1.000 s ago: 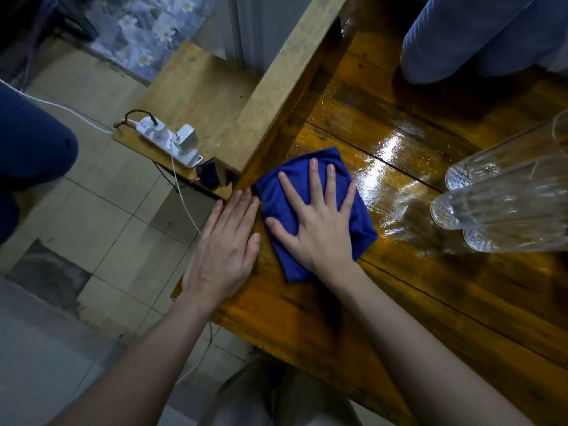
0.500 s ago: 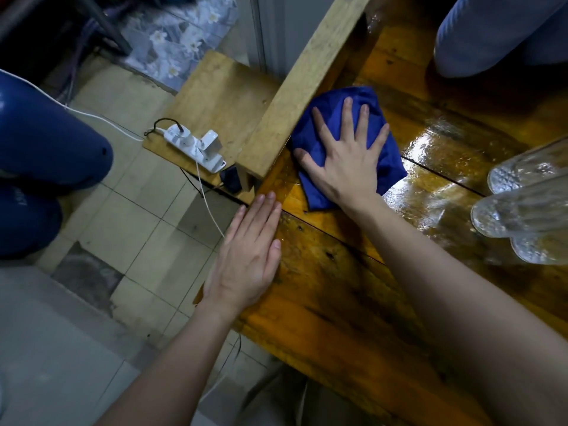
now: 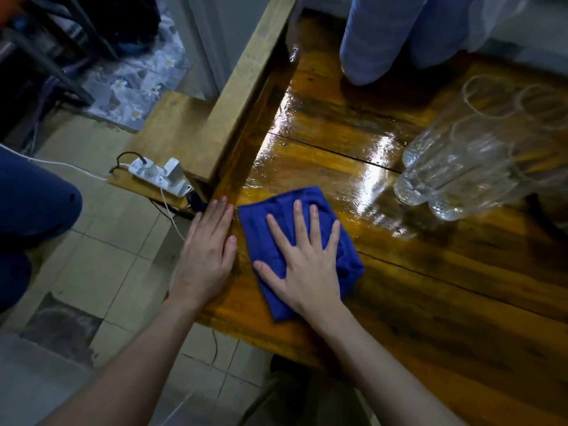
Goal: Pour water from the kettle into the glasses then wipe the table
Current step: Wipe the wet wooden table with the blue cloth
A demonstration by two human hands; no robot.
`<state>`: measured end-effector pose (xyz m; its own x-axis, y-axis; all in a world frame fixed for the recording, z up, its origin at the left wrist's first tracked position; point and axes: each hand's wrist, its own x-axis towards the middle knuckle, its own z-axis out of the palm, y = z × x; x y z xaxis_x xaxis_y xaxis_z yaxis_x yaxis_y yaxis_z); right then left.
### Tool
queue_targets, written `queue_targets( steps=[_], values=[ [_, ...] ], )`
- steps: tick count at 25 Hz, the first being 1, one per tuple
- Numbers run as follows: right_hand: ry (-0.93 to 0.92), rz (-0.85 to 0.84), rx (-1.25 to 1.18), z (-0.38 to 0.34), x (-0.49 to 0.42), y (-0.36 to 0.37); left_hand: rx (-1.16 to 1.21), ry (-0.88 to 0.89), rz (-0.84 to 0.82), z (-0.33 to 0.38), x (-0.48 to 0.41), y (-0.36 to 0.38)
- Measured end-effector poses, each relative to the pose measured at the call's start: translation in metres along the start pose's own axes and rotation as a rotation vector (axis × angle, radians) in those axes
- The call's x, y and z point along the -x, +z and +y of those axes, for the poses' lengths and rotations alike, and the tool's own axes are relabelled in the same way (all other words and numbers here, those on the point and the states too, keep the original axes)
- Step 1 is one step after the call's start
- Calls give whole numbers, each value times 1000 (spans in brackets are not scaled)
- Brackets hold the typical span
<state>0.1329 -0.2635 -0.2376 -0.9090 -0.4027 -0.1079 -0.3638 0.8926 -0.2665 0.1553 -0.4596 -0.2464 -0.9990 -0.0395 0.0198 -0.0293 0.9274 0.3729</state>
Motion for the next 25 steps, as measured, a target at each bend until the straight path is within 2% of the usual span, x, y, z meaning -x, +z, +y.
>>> queue_targets(
  steps=[5,10,15,25],
  values=[
    [49,-5,38,35,70,-2,-8,-2,0,3,2,1],
    [102,1,45,50,76,-4,-30,-7,3,4,3,-3],
    [316,65,57,47,34,-7,-5,-2,2,3,1,-2],
    [399,89,57,71,-83,-19,-56,5,3,5,-1,-6]
  ],
)
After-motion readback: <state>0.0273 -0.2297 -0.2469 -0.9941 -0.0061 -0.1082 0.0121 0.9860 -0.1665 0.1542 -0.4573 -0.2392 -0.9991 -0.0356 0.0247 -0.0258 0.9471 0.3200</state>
